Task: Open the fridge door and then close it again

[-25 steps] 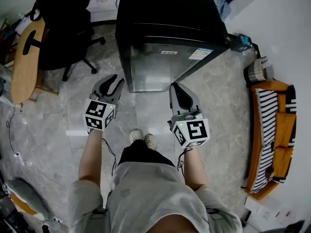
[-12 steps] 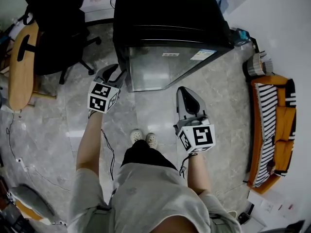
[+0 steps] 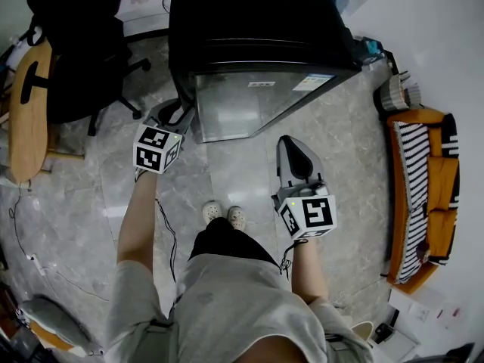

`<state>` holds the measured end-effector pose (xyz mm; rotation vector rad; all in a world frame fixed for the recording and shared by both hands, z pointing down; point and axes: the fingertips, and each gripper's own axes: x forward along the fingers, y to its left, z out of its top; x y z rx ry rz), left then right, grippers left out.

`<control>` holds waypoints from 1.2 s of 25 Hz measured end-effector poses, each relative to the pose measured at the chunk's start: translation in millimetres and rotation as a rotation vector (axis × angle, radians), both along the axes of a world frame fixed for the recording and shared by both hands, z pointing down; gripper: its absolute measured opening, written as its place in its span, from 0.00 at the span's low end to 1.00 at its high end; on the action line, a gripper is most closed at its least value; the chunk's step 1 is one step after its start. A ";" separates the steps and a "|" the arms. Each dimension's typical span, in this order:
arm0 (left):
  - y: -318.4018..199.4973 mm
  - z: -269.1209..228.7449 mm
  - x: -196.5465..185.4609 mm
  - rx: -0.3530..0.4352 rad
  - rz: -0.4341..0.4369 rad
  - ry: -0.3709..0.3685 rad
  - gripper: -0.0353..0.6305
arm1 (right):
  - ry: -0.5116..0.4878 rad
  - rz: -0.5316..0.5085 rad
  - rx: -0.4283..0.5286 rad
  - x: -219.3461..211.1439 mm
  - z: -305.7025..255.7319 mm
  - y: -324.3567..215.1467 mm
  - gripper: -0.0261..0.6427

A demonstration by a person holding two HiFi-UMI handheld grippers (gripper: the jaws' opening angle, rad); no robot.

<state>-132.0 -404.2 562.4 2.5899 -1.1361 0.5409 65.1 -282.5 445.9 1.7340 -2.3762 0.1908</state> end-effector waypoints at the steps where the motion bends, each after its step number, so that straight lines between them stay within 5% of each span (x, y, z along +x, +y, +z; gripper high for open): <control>1: 0.5 0.3 0.1 -0.008 0.004 0.002 0.25 | -0.001 0.001 0.000 -0.5 0.1 1.2 0.08; 16: 13.8 -3.5 5.8 -0.047 -0.067 -0.054 0.22 | -0.013 -0.013 0.027 17.3 -13.5 24.2 0.08; 30: 136.5 -4.5 37.7 -0.059 -0.065 -0.017 0.18 | -0.055 -0.101 0.052 15.4 -22.5 37.9 0.08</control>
